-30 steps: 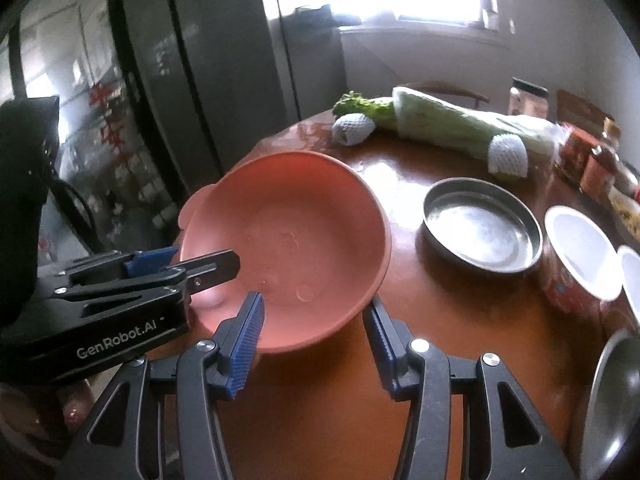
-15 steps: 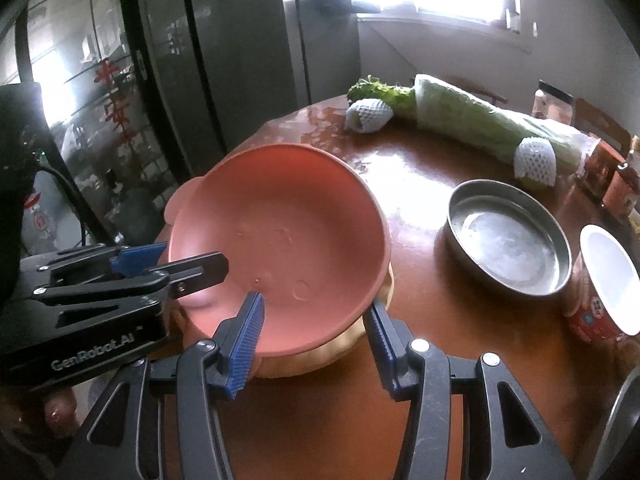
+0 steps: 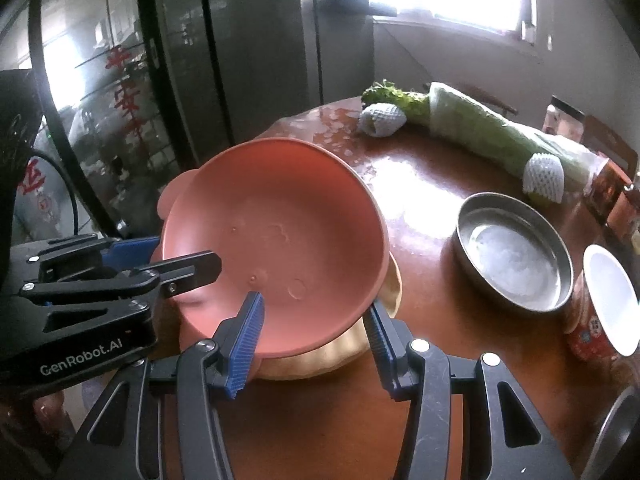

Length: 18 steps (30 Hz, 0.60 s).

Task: Organize plates and bowls
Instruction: 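Lower the pink plate onto the shell plate and open the left gripper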

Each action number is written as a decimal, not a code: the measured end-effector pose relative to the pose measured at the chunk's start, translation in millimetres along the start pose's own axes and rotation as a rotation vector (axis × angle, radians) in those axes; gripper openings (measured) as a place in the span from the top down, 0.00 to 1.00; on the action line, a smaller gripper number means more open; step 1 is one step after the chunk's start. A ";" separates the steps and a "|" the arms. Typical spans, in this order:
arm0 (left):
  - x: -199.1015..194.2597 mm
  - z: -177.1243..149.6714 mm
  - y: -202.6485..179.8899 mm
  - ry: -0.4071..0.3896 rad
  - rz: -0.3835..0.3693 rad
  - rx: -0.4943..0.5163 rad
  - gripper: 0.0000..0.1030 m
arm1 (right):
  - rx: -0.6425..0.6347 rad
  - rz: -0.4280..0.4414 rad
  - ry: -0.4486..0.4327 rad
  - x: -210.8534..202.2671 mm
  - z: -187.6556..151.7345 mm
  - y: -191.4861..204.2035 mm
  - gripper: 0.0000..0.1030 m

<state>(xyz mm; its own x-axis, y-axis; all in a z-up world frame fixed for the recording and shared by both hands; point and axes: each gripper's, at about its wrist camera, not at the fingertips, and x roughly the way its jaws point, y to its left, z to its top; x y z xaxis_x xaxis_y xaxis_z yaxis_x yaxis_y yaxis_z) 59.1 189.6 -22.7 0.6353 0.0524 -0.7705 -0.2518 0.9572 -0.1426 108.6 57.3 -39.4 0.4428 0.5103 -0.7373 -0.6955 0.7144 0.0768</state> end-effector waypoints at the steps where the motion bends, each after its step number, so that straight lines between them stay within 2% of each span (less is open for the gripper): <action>1: 0.3 -0.5 0.0 0.002 0.001 -0.001 0.60 | 0.008 0.005 0.009 1.6 -0.3 -1.2 0.49; 4: 1.9 -1.1 0.1 0.005 0.030 0.001 0.60 | 0.014 0.009 0.015 3.7 -1.3 -3.1 0.49; 18: 11.7 -2.6 -1.2 0.029 0.038 0.007 0.60 | 0.010 -0.015 0.006 5.4 1.8 -12.2 0.49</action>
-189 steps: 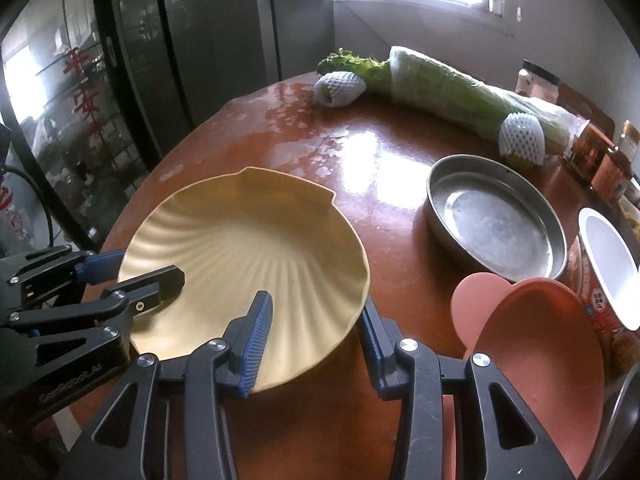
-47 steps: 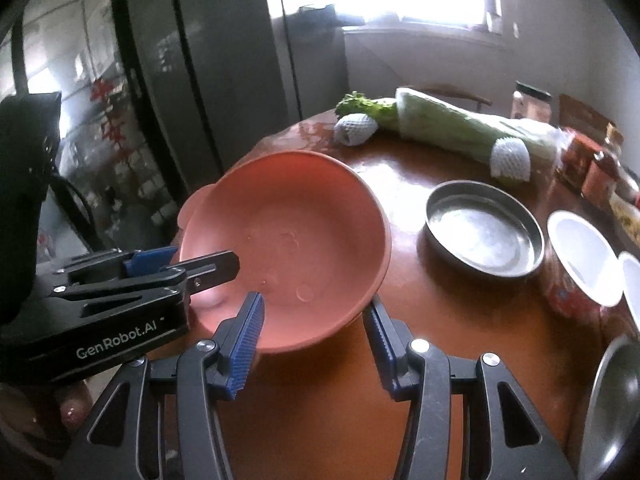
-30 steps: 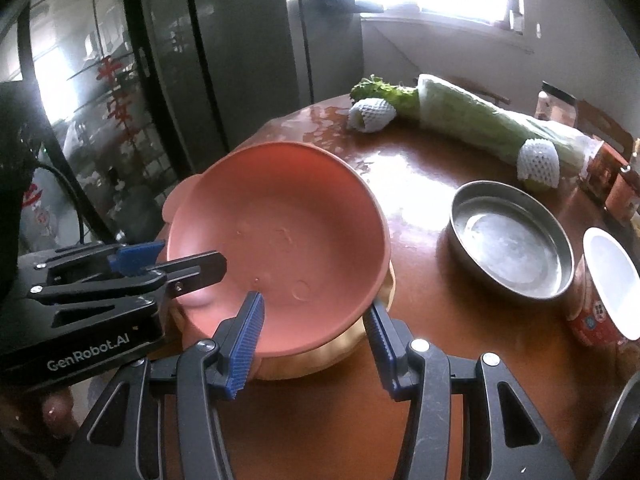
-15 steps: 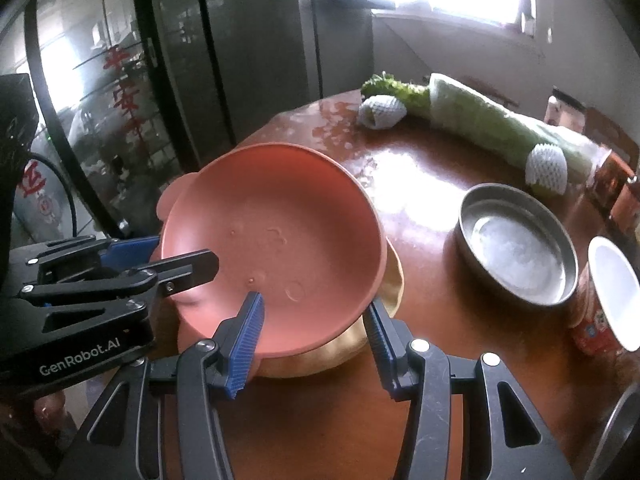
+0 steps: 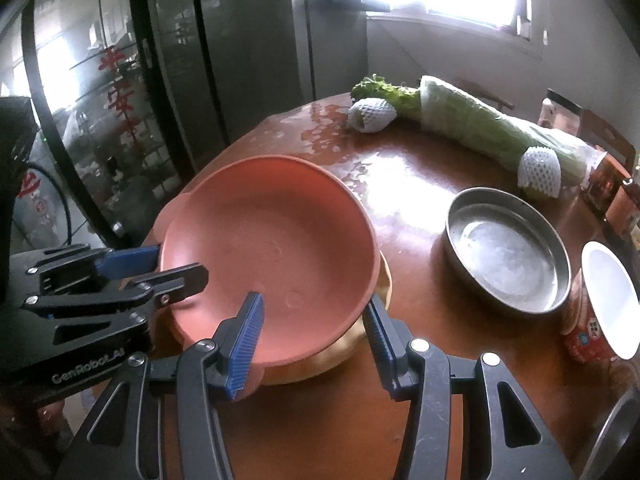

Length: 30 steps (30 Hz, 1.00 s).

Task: Organize plates and bowls
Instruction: 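Lower the pink plate onto the shell plate and open the left gripper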

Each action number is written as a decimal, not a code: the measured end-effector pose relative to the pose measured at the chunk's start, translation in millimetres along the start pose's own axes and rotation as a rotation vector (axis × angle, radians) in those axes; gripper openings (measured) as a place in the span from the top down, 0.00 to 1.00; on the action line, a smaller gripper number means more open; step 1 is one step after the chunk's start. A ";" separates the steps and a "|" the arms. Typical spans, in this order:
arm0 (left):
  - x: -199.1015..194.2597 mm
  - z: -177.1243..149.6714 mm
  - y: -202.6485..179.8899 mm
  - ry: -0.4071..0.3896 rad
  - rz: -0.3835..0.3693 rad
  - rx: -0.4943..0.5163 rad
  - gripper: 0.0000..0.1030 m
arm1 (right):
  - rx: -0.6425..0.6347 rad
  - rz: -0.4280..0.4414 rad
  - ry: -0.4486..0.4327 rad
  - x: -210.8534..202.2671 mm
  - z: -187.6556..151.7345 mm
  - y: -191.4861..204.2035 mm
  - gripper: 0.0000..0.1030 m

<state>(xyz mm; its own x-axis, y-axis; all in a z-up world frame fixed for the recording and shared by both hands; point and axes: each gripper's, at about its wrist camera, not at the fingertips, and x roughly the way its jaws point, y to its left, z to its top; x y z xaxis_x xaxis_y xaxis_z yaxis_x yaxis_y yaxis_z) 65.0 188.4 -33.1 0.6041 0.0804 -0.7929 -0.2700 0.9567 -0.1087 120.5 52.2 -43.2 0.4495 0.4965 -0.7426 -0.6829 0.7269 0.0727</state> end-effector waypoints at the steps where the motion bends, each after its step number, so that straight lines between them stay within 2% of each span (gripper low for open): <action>1: 0.1 -0.3 0.7 0.001 0.000 0.000 0.60 | -0.004 -0.005 0.000 1.4 1.2 -0.4 0.49; 7: 0.2 -0.1 3.9 0.002 -0.016 -0.008 0.60 | -0.006 -0.023 0.000 2.7 4.8 -2.9 0.49; 11: -1.6 0.6 4.9 -0.003 -0.020 -0.011 0.60 | -0.010 -0.061 -0.014 0.8 7.5 -6.3 0.45; 30: -20.5 2.0 -3.6 -0.037 -0.026 -0.010 0.60 | 0.026 -0.081 -0.050 -18.2 7.2 -20.3 0.43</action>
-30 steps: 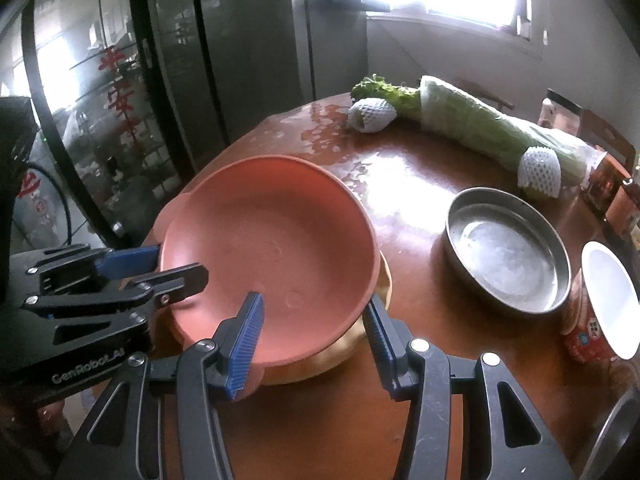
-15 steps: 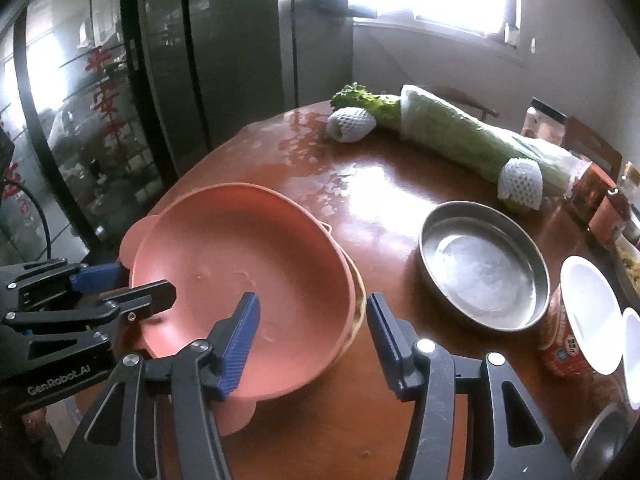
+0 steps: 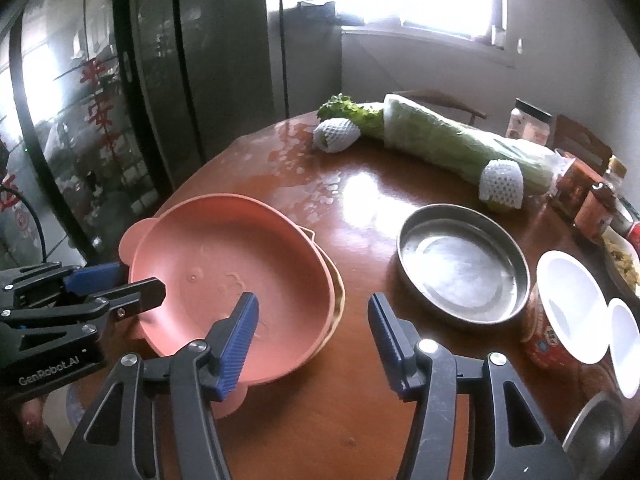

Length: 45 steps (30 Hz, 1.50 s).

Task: Organize plates and bowls
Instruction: 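Lower the pink plate onto the shell plate and open the left gripper, then move the left gripper to the silver metal tray and grasp its rim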

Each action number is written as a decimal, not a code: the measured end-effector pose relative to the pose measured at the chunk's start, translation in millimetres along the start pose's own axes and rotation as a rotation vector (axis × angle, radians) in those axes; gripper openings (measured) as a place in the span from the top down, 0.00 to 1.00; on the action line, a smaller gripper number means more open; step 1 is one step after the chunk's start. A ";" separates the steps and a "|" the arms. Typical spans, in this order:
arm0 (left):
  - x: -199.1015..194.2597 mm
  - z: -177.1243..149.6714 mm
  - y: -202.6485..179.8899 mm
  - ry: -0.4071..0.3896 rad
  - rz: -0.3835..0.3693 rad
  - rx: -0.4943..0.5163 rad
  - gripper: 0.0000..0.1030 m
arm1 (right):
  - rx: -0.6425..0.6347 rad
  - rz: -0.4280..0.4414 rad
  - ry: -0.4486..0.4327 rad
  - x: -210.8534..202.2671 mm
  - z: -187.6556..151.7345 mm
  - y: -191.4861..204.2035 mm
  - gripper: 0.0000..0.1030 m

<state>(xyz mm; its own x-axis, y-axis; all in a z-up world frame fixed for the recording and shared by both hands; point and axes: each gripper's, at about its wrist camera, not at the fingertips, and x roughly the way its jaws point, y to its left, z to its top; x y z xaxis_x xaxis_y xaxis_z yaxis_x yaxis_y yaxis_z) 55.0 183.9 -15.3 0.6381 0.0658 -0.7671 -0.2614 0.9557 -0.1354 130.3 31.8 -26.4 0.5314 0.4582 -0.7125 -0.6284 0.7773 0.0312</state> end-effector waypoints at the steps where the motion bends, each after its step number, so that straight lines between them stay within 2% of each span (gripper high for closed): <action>1: -1.2 0.0 -0.6 -0.001 -0.001 0.000 0.60 | 0.003 0.000 -0.005 -3.1 -0.6 -0.4 0.43; 19: -27.1 0.4 -22.6 -0.053 -0.003 0.040 0.56 | 0.023 -0.015 -0.066 -41.3 -3.0 -5.3 0.42; 34: -49.3 13.3 -66.2 -0.104 -0.028 0.127 0.51 | 0.075 -0.047 -0.114 -80.7 -10.9 -26.9 0.36; 41: -37.9 28.7 -97.4 -0.089 -0.061 0.188 0.50 | 0.168 -0.063 -0.114 -87.6 -20.4 -55.7 0.35; 45: -18.2 42.5 -115.6 -0.059 -0.074 0.224 0.50 | 0.242 -0.077 -0.078 -82.8 -29.0 -77.5 0.35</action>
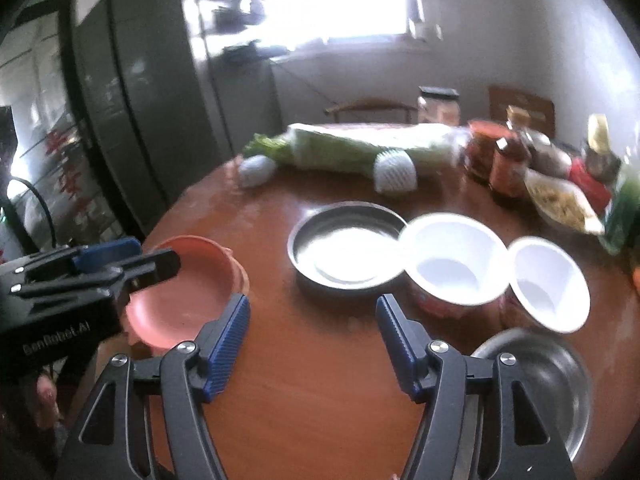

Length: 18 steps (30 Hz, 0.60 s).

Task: Organize plates and bowls
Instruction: 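Move the left gripper to the silver metal tray and grasp its rim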

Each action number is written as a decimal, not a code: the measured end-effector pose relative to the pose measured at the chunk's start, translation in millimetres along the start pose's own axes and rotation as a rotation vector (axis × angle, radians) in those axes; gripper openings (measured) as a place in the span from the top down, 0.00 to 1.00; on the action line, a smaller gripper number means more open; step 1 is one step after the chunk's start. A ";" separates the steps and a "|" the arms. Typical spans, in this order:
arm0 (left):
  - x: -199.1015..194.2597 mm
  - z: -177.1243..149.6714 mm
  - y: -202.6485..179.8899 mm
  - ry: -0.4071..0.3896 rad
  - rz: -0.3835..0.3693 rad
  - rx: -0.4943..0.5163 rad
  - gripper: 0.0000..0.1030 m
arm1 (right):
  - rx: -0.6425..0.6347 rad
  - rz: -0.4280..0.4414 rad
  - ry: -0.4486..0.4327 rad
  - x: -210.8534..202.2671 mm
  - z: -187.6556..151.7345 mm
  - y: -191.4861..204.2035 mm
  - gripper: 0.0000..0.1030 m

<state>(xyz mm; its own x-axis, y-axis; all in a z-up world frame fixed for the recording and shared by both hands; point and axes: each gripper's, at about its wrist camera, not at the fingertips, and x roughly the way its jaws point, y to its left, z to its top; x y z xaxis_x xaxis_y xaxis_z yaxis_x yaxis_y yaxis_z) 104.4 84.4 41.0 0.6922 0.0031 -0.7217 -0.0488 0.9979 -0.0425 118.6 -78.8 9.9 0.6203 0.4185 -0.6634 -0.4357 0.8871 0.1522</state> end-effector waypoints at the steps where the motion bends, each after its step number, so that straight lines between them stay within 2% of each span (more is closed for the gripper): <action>1: 6.8 4.1 -2.7 0.010 -0.005 0.009 0.50 | 0.023 -0.006 0.007 2.5 -1.0 -6.1 0.35; 5: 30.0 15.9 -7.5 0.049 -0.008 0.024 0.50 | 0.117 -0.006 0.038 15.2 -2.0 -20.7 0.34; 10: 62.9 30.8 -3.5 0.098 -0.032 -0.013 0.50 | 0.240 0.001 0.109 42.7 -0.7 -35.0 0.34; 18: 102.2 53.4 -1.3 0.161 -0.046 -0.026 0.50 | 0.322 -0.031 0.156 74.0 5.4 -39.2 0.34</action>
<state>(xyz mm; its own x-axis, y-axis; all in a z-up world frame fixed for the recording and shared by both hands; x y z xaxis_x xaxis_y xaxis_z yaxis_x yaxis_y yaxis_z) 213.6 86.9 4.2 0.5702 -0.0550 -0.8196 -0.0401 0.9947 -0.0946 185.1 -81.5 -41.3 0.5121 0.3782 -0.7712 -0.1750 0.9250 0.3374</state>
